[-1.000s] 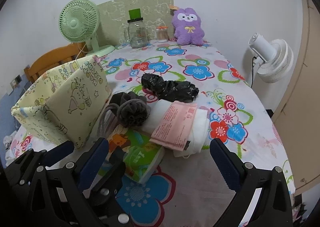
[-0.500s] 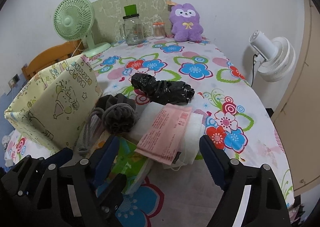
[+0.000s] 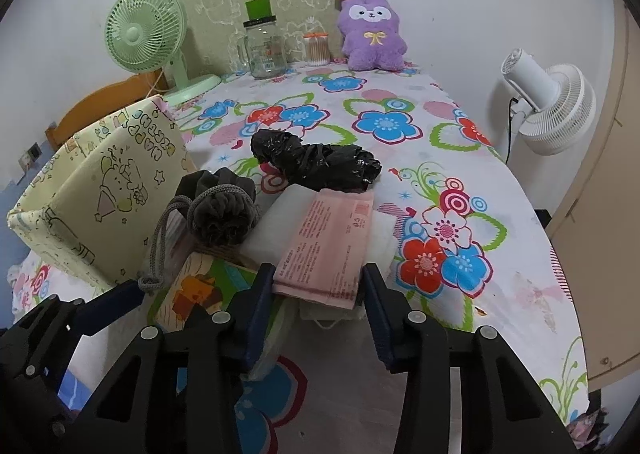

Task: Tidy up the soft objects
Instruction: 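Move left tool to the green tissue pack while right tool reaches the pink packet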

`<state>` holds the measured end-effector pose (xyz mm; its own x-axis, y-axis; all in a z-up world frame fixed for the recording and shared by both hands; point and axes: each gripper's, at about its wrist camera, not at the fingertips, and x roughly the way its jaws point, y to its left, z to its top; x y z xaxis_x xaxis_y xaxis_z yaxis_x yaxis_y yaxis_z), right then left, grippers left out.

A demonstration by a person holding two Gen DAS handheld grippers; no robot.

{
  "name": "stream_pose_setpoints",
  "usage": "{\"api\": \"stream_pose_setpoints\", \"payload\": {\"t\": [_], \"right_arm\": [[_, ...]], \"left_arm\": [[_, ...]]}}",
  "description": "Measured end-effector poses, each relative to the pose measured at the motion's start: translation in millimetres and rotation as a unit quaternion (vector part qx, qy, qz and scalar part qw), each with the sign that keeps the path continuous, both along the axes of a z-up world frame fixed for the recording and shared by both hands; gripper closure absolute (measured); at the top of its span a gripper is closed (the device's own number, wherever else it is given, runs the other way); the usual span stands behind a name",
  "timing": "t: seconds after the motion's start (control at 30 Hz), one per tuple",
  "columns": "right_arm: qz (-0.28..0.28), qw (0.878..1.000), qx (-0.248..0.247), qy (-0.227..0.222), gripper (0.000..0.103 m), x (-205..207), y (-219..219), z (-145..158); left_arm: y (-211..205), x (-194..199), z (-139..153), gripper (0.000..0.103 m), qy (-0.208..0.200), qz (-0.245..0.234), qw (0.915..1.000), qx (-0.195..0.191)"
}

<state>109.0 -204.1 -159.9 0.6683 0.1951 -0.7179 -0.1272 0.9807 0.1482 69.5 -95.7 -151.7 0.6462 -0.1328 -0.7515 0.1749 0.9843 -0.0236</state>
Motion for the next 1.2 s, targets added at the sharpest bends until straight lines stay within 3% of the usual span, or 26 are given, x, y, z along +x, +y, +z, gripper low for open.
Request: {"api": "stream_pose_setpoints", "payload": {"t": [0.63, 1.2], "right_arm": [[-0.025, 0.999, 0.017, -0.029, 0.057, -31, -33, 13], [-0.037, 0.999, 0.033, -0.007, 0.057, -28, -47, -2]], "left_arm": [[-26, -16, 8, 0.011, -0.009, -0.029, 0.9995, -0.003], [-40, -13, 2, 0.006, -0.025, -0.015, 0.9991, 0.031]]}}
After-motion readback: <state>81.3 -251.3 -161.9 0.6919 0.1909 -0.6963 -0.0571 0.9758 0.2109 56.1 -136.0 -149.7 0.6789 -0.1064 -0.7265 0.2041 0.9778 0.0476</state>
